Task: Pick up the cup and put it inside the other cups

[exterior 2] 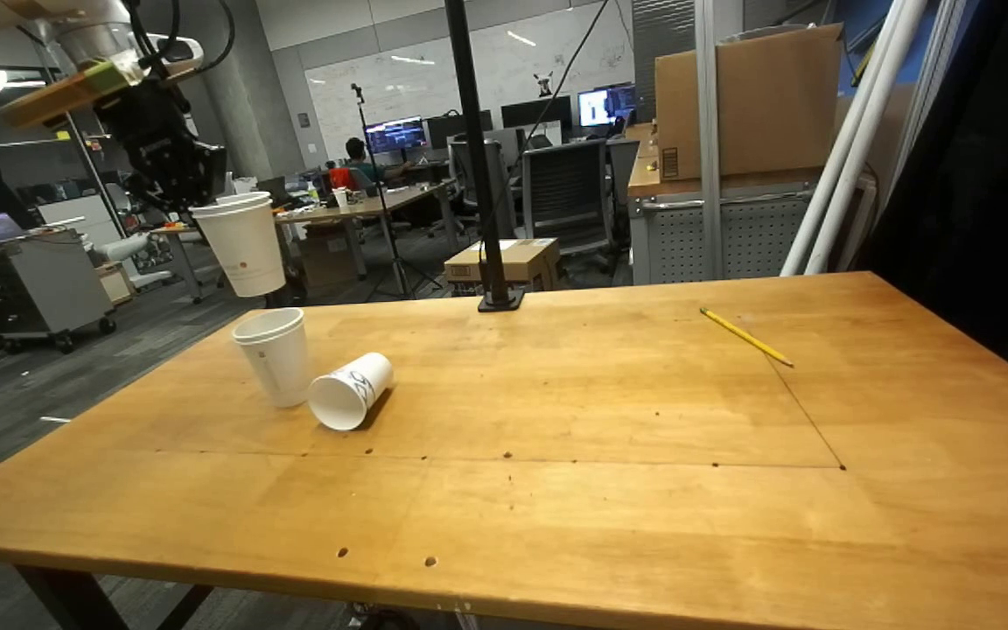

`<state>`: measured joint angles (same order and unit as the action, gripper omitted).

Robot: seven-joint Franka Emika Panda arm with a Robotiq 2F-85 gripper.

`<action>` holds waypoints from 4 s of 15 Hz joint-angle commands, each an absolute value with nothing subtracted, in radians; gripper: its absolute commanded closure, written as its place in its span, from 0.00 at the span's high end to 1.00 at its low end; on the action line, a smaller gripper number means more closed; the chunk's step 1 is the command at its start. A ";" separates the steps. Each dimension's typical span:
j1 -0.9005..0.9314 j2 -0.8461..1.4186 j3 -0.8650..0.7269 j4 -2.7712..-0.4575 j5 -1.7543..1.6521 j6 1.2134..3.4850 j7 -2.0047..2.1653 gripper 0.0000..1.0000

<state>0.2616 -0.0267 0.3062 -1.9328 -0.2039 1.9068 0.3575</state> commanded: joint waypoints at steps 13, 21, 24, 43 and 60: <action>0.278 -0.060 0.300 -2.016 -0.105 1.941 0.405 0.00; 0.268 -0.049 0.286 -2.048 -0.118 2.040 0.349 0.00; 0.262 -0.045 0.275 -2.055 -0.111 2.065 0.317 0.00; 0.256 -0.003 0.254 -2.073 -0.115 2.052 0.235 0.86; 0.175 -0.097 0.178 -2.160 -0.024 2.105 0.254 1.00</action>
